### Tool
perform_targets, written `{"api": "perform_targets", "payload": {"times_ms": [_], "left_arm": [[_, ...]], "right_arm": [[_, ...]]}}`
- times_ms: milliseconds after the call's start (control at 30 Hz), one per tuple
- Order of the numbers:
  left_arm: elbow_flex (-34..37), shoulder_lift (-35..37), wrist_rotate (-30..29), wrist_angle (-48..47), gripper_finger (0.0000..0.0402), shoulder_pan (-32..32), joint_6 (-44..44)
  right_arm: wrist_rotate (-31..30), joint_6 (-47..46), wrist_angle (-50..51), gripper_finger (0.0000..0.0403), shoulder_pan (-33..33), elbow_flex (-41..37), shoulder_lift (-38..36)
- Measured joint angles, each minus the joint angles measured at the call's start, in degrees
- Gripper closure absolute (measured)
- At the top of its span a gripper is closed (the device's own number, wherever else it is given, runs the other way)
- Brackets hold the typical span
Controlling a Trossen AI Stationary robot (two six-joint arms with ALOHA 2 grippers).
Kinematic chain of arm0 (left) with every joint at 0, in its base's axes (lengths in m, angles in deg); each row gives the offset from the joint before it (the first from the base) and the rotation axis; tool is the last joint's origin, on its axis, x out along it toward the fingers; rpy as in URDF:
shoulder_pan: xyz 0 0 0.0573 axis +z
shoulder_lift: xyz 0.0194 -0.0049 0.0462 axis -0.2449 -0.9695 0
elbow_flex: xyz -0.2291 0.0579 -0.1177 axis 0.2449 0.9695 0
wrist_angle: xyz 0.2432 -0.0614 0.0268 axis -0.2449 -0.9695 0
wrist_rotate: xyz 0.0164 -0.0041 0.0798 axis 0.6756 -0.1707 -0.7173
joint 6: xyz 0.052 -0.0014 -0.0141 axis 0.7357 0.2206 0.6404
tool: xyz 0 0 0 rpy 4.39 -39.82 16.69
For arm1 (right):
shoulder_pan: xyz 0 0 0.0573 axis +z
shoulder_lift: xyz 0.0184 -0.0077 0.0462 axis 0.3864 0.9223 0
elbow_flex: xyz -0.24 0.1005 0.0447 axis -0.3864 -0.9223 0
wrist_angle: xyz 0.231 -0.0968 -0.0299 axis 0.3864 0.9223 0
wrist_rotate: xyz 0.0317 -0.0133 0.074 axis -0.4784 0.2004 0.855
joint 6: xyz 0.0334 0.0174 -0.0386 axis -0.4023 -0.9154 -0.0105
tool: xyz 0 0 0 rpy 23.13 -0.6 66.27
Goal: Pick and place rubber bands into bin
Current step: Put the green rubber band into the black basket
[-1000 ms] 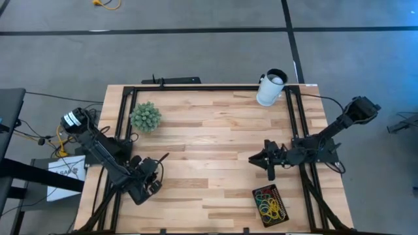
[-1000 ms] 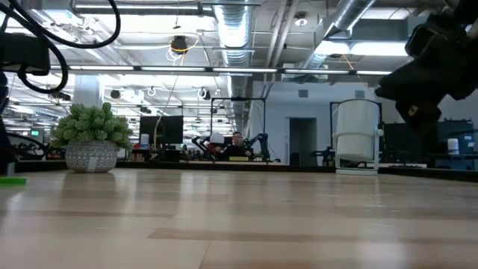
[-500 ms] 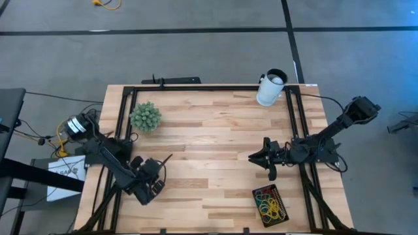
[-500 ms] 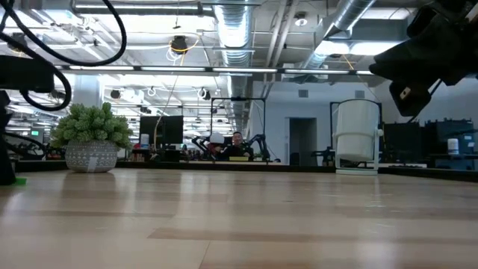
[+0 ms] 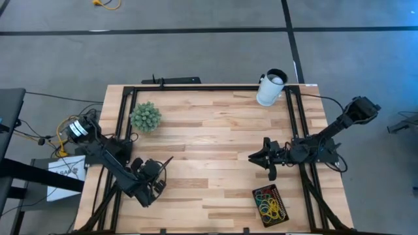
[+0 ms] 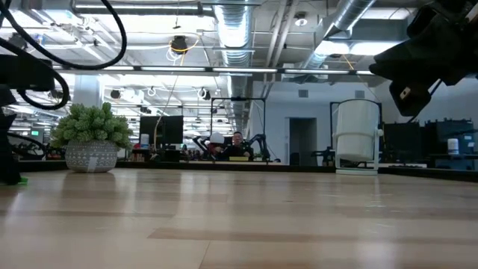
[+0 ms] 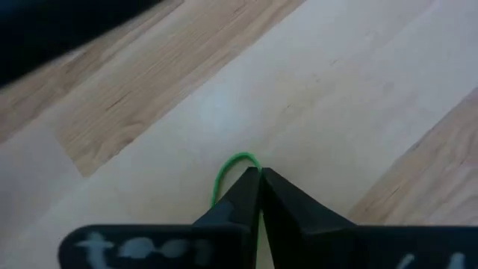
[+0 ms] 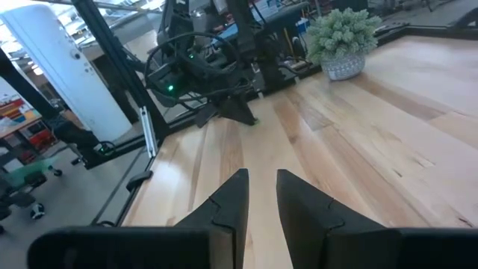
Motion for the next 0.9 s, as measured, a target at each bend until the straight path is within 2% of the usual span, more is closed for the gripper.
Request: {"api": "perform_targets", "payload": {"times_ms": [67,167,267,367,467,567,667,767,900], "left_arm": [[-2.39,-0.51,-3.35,1.2,0.04,0.23,0.59],[-8.14,-0.05,-13.18,8.22,0.0401,0.9,7.17],[-12.69,-0.25,-18.41,19.01,0.0401,2.31,22.55],[-16.91,-0.1,-19.2,36.02,0.0401,4.6,42.09],[-20.44,-2.3,-16.39,50.75,0.0401,7.07,60.63],[-25.05,-6.16,-11.18,59.9,0.0401,9.88,73.9],[-30.57,-12.21,-7.92,61.72,0.0401,13.24,80.19],[-37.26,-18.94,-5.02,61.44,0.0401,16.87,82.8],[-48.04,-28.39,3.94,62.68,0.0401,20.83,85.16]], "right_arm": [[-0.02,0.0,-0.02,0.0337,0.0,0.0,0.0],[-0.24,0.02,0.01,0.0337,-0.13,0.57,0.0],[-0.3,0.02,-0.15,0.0337,-1.05,1.49,0.0],[-0.42,0.0,-0.16,0.0337,-2.31,2.2,0.13],[-0.41,-0.25,0.23,0.0337,-3.09,2.3,0.43],[-0.41,-2.14,1.1,0.0337,-3.45,2.32,0.42],[-0.42,-2.38,1.16,0.0337,-3.45,2.32,0.42],[-0.39,-2.38,1.39,0.0337,-3.44,2.32,0.42],[-0.39,-1.61,1.94,0.0337,-3.43,2.32,0.42]]}}
